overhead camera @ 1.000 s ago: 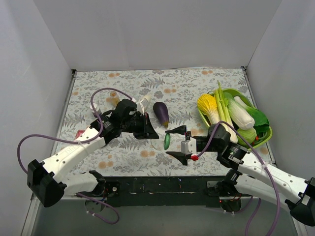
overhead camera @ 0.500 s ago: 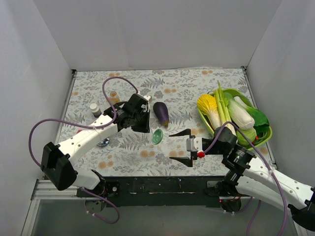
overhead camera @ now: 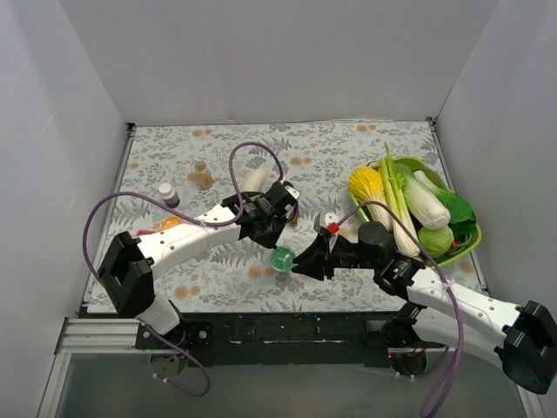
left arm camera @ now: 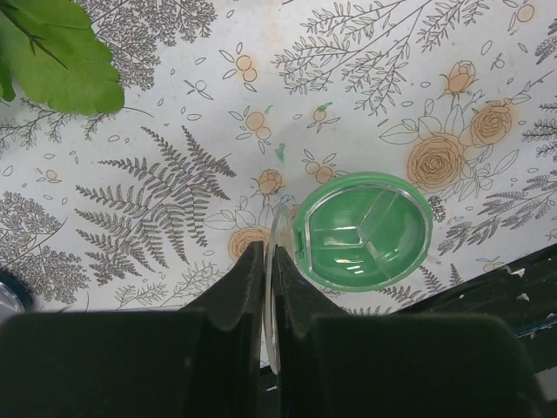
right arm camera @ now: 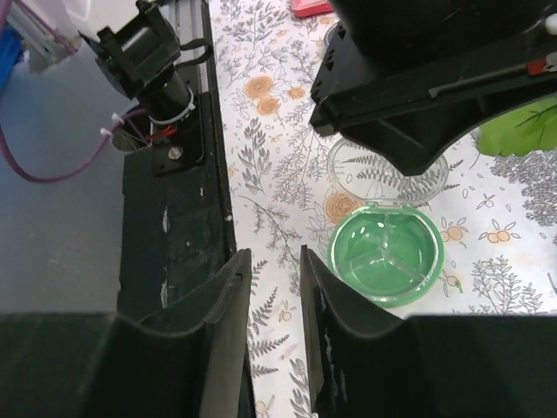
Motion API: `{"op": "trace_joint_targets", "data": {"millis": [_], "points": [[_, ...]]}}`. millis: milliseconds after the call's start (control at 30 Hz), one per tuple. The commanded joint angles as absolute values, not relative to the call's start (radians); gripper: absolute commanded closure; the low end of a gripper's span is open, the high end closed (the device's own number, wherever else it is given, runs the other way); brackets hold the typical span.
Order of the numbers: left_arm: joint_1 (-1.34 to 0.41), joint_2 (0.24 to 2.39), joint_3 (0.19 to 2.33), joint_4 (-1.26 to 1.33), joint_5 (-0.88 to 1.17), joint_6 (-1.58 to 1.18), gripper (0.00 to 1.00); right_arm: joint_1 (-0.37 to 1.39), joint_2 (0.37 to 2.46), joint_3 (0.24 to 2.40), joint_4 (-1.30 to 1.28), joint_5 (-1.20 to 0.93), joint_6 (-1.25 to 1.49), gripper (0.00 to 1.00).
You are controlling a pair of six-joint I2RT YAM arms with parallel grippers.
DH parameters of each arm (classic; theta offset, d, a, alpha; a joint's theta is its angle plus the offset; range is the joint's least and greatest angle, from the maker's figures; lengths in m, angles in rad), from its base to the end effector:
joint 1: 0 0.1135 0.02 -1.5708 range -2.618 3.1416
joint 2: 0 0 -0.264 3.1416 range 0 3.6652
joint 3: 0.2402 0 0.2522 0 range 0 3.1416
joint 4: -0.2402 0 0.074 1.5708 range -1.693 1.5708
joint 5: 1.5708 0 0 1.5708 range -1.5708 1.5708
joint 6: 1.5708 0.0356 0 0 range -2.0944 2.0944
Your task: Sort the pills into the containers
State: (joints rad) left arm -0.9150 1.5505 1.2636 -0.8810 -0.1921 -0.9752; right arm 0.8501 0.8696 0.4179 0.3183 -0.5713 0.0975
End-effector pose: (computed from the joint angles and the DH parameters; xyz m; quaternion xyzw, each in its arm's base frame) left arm 0.1940 -0.2410 0.2655 -0.0485 0.9742 -0.1064 0.1928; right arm 0.1170 0.1624 0.2484 -0.4379 0.6035 0.4770 0.4654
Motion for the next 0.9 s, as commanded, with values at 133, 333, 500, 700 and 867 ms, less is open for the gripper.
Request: {"op": "trace_joint_targets", "data": {"millis": [133,333,500,700,867], "points": [[-0.95,1.488,1.287,-0.842,-0.21,-0.992,1.0,0.833,0.956,0.416,0.466,-0.541,0.307,0.78],[-0.954,1.463,1.279,-0.838,-0.212,-1.0,1.0,0.833,1.005,0.393,0.471,-0.54,0.285,0.92],[-0.954,1.447,1.272,-0.835,-0.213,-0.999,1.0,0.833,1.041,0.374,0.463,-0.528,0.247,0.92],[-0.954,1.437,1.253,-0.825,-0.207,-1.005,1.0,0.833,1.066,0.368,0.463,-0.511,0.218,0.91],[-0.954,1.433,1.246,-0.821,-0.201,-1.008,1.0,0.833,1.077,0.371,0.457,-0.492,0.195,0.88]]}}
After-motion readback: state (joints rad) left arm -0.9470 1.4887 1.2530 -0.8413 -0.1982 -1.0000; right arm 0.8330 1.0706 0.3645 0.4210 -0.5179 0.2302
